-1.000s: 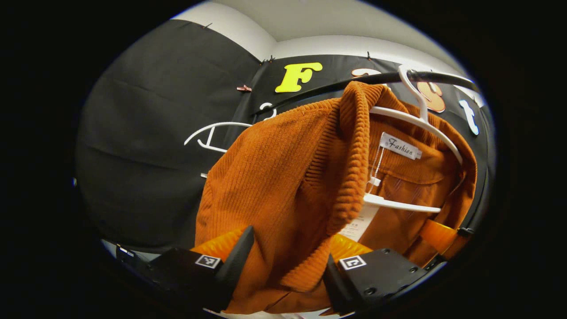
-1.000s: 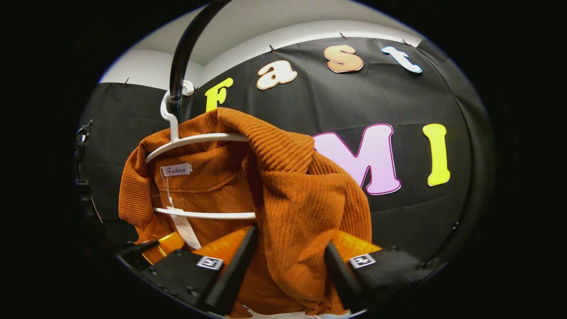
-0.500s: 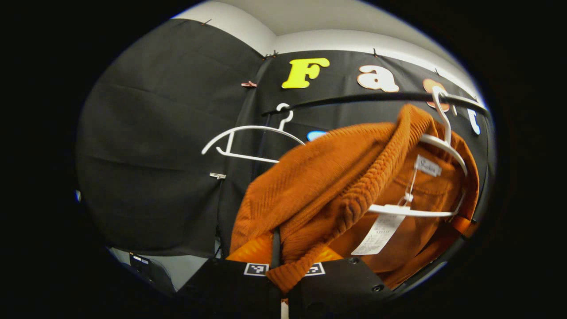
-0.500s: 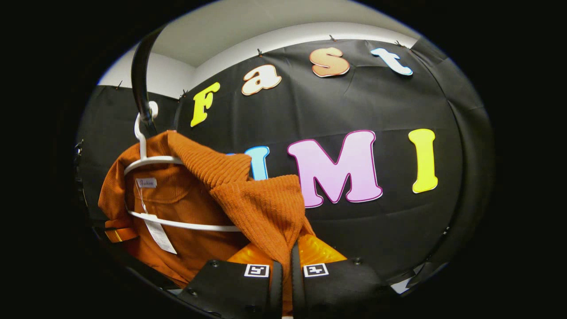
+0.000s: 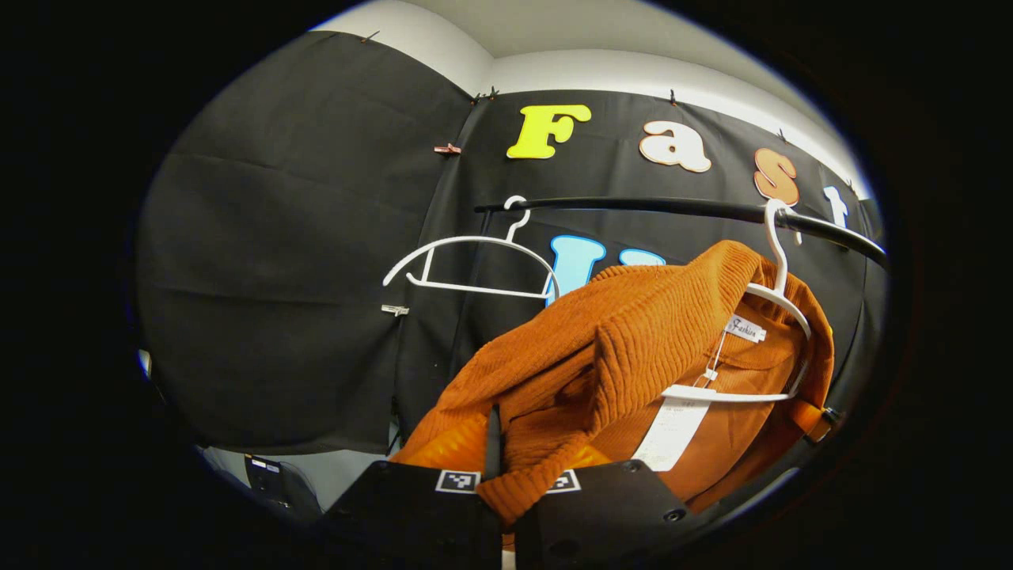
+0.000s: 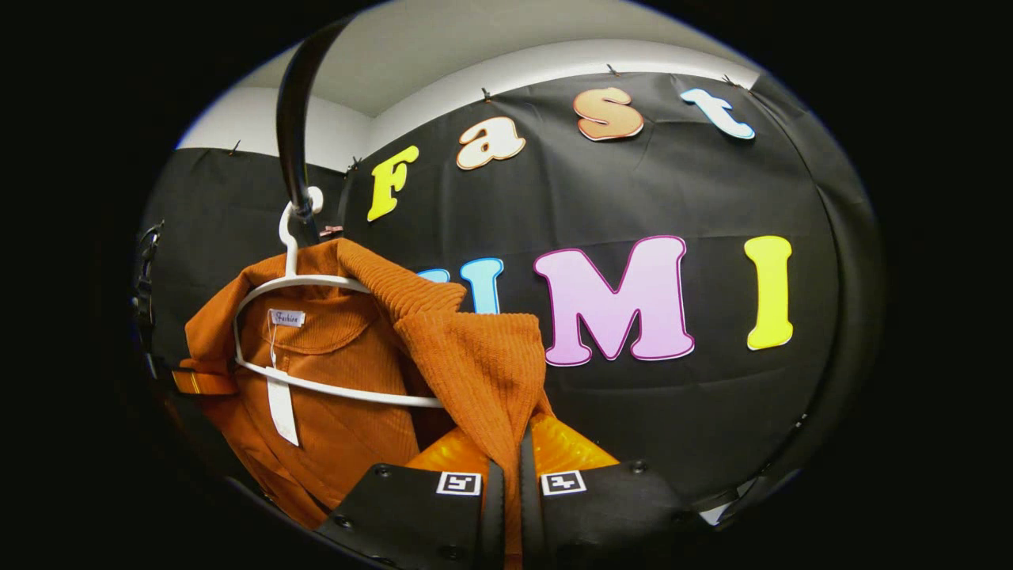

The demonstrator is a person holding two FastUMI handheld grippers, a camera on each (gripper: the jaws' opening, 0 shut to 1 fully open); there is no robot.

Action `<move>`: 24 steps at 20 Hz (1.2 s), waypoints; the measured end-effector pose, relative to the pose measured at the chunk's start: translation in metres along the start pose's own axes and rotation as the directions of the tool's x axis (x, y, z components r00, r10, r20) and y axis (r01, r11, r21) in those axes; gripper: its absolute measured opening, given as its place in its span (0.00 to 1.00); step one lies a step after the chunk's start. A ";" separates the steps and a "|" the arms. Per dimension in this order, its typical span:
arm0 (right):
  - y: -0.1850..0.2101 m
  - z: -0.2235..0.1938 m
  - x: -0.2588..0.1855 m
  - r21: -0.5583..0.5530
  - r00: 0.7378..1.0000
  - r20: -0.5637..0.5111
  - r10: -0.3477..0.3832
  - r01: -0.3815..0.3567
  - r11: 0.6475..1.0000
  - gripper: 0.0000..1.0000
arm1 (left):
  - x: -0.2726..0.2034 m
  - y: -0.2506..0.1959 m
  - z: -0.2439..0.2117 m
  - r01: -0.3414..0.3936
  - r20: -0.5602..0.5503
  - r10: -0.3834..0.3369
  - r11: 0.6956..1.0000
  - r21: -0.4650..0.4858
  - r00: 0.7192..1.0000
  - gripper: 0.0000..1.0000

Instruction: Grasp the clothes on the hanger with both hands and then place them into the laundry hamper below.

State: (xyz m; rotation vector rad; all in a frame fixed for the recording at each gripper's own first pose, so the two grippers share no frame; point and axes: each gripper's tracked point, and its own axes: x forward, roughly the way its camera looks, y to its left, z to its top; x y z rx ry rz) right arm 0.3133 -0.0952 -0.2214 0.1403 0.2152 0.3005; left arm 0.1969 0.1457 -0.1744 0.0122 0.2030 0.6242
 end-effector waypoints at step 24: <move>-0.015 0.105 0.009 0.644 0.906 0.308 0.289 -0.422 0.637 0.13 | 0.056 -0.008 0.116 0.266 0.111 -0.271 0.962 0.053 0.956 0.10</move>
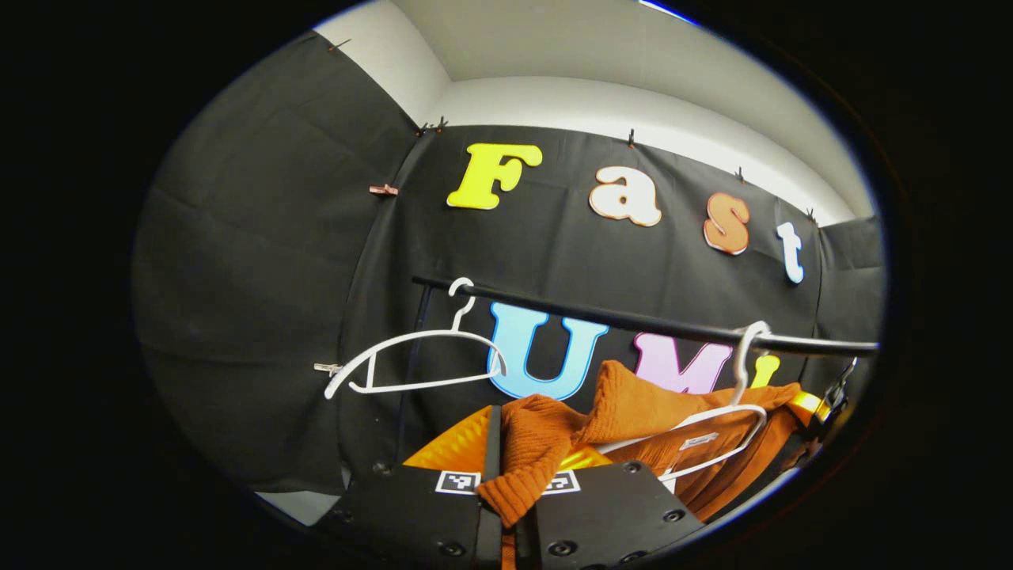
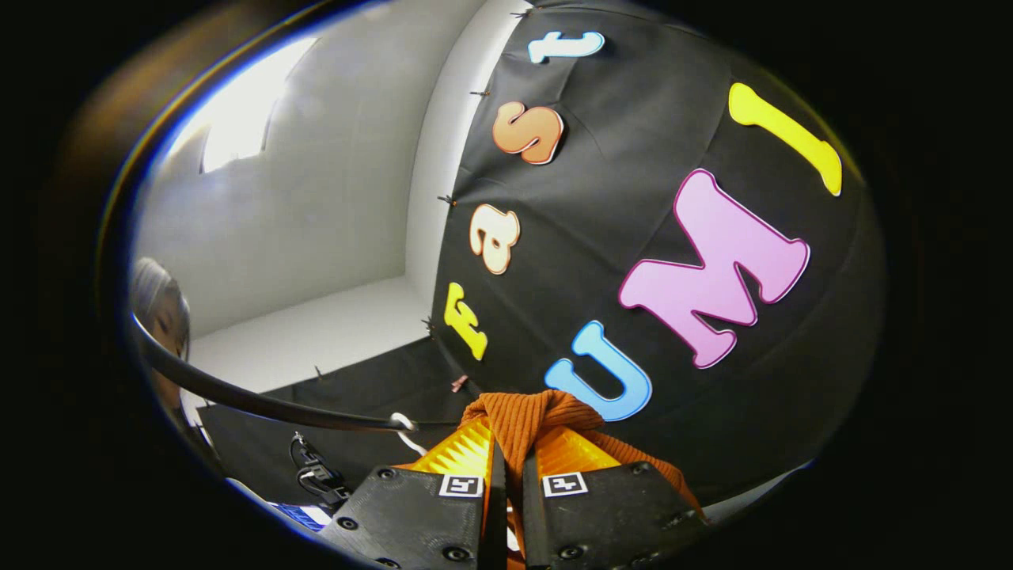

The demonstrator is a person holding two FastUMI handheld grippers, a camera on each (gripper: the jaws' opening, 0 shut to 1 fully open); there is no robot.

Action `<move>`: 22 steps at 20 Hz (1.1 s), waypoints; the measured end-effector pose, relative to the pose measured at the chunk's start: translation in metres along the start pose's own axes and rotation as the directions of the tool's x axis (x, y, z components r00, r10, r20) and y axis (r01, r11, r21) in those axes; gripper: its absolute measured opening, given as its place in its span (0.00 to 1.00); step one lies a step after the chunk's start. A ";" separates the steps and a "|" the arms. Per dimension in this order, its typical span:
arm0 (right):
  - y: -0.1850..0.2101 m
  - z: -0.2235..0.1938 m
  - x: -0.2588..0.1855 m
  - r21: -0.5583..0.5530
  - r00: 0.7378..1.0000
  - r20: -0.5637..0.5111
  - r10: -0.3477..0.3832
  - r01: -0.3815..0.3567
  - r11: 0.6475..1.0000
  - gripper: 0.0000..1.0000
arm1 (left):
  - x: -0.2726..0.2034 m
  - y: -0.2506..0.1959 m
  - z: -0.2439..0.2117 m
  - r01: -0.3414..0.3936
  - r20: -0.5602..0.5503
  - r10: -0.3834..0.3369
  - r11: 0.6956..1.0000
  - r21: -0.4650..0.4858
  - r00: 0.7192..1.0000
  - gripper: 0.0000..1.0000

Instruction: Grasp the clothes on the hanger with both hands and then place them into the laundry hamper below.

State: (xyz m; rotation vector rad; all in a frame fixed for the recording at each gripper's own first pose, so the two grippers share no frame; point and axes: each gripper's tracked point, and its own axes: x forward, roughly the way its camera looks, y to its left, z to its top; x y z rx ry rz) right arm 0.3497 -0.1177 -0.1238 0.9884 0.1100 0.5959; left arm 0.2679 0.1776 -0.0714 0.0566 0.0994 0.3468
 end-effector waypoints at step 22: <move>-0.136 -0.164 -0.060 0.014 0.829 -0.369 -0.421 0.458 0.889 0.13 | -0.029 0.040 -0.263 -0.213 -0.546 0.079 0.959 -0.188 0.834 0.10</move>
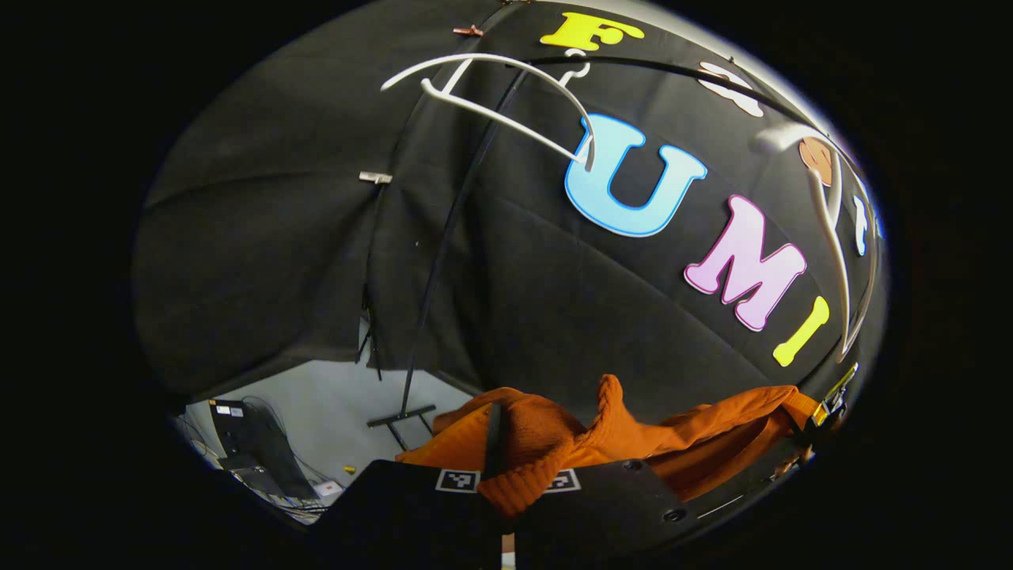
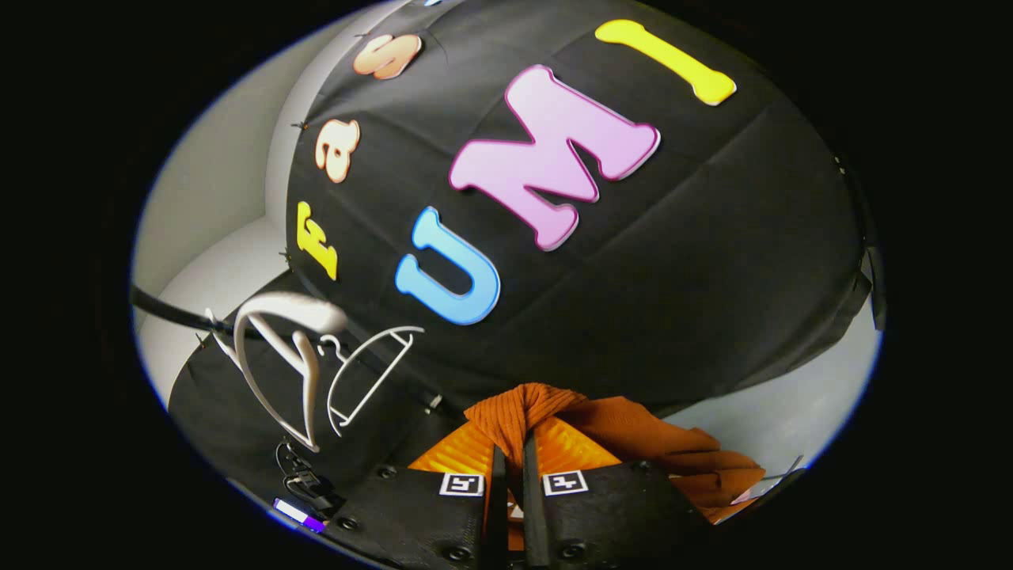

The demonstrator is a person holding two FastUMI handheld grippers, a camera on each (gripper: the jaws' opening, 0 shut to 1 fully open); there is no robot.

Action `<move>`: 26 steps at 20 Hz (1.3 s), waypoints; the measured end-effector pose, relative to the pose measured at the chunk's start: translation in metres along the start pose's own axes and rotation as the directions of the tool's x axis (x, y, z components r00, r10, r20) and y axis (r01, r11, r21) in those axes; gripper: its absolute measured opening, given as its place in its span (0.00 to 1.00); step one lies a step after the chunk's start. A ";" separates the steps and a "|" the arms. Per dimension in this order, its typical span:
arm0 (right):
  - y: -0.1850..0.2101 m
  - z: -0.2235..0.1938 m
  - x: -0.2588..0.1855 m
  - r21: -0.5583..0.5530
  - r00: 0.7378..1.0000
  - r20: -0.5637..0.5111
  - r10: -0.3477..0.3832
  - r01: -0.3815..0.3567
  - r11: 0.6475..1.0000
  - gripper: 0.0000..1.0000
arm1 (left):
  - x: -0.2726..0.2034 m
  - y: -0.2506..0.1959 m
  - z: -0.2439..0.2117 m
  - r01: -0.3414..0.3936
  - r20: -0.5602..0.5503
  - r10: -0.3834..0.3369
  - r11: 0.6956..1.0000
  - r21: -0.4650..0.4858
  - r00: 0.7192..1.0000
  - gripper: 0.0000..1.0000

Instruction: Grasp the clothes on the hanger with both hands and then place them into the laundry hamper below.

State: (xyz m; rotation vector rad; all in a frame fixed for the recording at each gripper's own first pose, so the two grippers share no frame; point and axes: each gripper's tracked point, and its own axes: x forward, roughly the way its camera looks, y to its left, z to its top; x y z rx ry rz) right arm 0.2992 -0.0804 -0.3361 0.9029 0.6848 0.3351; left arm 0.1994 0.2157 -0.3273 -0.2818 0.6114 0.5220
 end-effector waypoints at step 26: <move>-0.040 -0.188 -0.008 -0.044 0.870 -0.449 -0.201 0.203 0.978 0.82 | 0.029 -0.064 -0.155 0.095 -0.403 -0.099 0.995 -0.029 0.910 0.80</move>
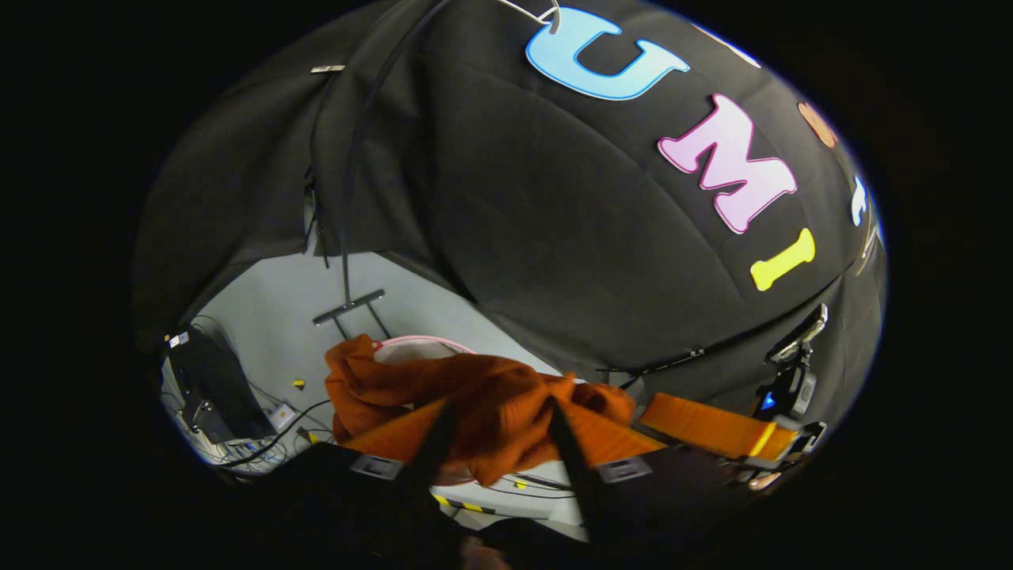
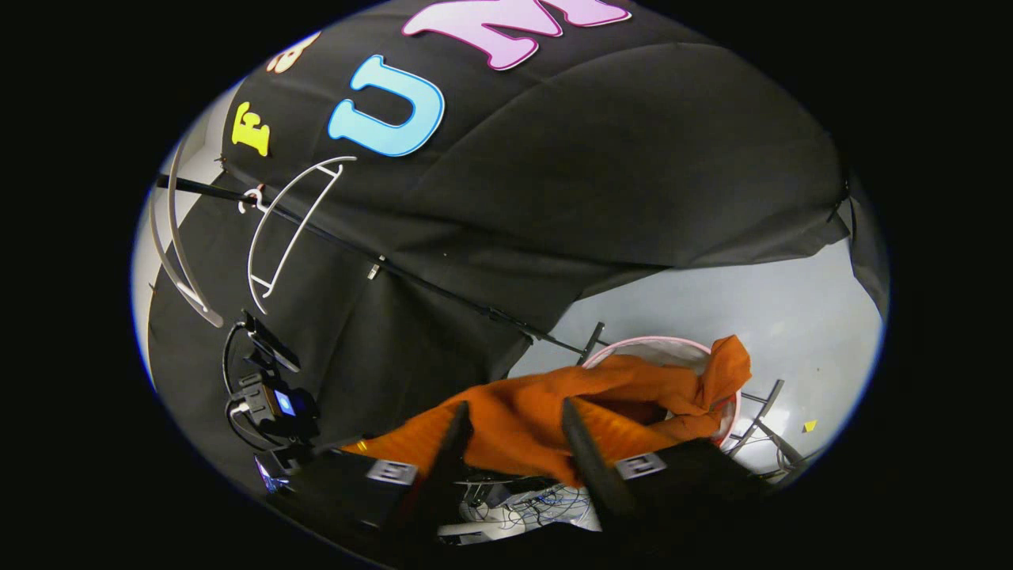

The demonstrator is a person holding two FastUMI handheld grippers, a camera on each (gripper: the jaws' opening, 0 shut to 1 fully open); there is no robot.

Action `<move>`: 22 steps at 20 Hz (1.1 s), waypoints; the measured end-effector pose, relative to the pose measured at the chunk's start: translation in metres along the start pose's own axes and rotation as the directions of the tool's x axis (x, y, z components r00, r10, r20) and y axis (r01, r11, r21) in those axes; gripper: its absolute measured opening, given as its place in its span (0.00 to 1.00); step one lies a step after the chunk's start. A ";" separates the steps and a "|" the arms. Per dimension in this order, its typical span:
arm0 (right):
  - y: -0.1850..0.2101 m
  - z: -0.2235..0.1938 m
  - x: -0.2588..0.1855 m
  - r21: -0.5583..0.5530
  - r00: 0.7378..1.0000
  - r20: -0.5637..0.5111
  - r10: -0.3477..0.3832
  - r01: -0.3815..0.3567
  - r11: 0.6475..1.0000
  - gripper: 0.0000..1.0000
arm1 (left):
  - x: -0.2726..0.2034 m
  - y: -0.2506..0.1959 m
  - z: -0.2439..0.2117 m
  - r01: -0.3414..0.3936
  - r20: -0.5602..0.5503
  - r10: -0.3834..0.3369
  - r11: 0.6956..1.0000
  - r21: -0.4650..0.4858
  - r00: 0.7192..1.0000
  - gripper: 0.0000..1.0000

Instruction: Grasp the clothes on the hanger with both hands and then place them into the laundry hamper below.

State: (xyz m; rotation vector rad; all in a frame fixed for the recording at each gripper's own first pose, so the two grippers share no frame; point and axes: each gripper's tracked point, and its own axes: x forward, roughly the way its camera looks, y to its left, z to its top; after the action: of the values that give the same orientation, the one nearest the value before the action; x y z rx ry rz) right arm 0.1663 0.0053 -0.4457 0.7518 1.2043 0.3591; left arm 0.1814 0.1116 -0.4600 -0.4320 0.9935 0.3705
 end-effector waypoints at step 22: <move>0.065 -0.043 -0.065 -0.039 0.983 0.186 -0.005 0.012 0.999 0.99 | -0.116 0.028 -0.012 0.065 0.116 -0.079 0.991 0.115 0.990 0.96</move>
State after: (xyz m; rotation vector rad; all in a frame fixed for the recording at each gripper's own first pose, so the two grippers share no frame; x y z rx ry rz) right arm 0.1125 0.0250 -0.3619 0.7286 1.0218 0.2983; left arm 0.1014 0.1171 -0.3709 -0.3396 0.8743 0.2713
